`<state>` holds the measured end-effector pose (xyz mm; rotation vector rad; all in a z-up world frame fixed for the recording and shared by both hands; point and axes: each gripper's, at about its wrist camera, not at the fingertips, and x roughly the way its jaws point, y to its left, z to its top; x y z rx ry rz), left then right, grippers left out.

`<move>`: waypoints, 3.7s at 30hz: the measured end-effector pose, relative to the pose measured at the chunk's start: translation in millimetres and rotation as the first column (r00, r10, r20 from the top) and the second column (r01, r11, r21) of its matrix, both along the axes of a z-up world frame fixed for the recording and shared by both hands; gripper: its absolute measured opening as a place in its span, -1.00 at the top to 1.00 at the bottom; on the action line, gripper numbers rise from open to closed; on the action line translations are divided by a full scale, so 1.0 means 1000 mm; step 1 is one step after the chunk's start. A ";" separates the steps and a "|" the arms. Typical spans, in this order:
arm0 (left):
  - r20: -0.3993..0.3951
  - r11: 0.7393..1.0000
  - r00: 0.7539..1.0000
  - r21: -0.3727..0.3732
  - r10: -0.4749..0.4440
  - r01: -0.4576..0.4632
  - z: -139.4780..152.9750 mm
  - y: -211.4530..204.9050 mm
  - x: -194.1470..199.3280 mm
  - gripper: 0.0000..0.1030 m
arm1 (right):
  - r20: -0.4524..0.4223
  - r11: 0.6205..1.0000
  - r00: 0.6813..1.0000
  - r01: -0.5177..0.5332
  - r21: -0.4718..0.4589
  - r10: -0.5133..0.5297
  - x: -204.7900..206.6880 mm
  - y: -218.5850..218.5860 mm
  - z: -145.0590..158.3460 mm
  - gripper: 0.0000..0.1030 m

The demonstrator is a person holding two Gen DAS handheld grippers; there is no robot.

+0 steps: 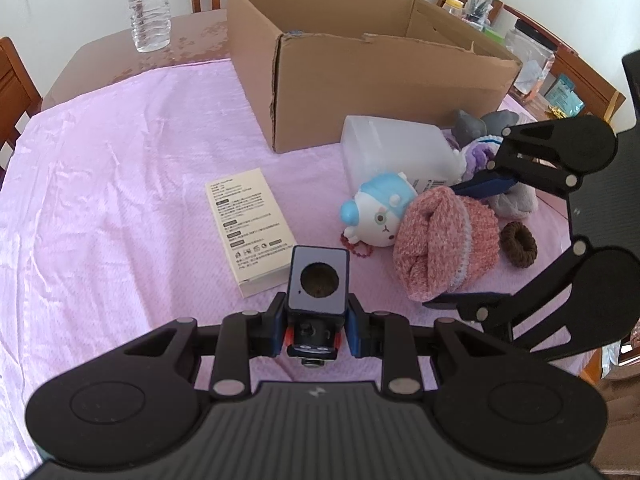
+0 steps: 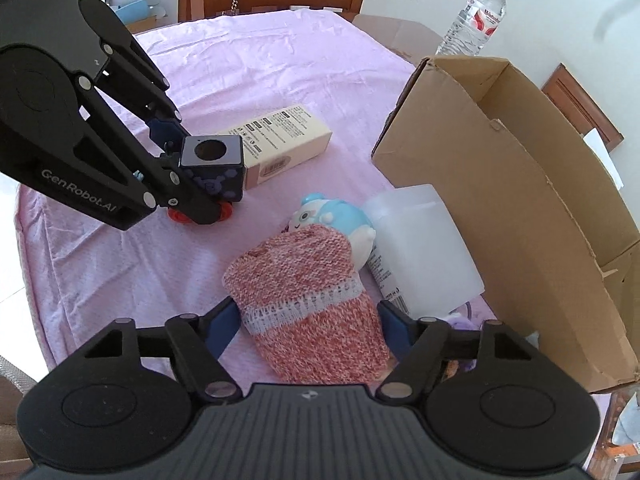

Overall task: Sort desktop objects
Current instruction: 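Grasp the pink knit sock with the right tool while the left tool holds the train, then carry the train and sock into the box and open both tools, then move the left tool to the beige printed card and grasp it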

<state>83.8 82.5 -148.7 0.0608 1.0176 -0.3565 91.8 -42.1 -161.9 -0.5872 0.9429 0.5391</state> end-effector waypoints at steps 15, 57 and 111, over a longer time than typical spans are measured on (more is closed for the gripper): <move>0.022 0.998 0.998 0.025 -0.064 0.063 0.026 -0.012 -0.002 0.47 | 0.001 0.998 1.000 -0.010 0.063 0.010 -0.005 -0.012 0.030 -0.41; 0.206 0.986 0.966 0.081 -0.157 0.143 0.130 -0.057 0.091 0.47 | 0.141 0.978 0.974 0.159 0.137 -0.178 0.059 -0.073 0.134 -0.41; 0.122 0.987 0.983 0.090 -0.140 0.130 0.103 -0.018 0.092 -0.73 | 0.125 0.966 0.962 0.229 0.123 -0.244 0.117 -0.047 0.128 -0.65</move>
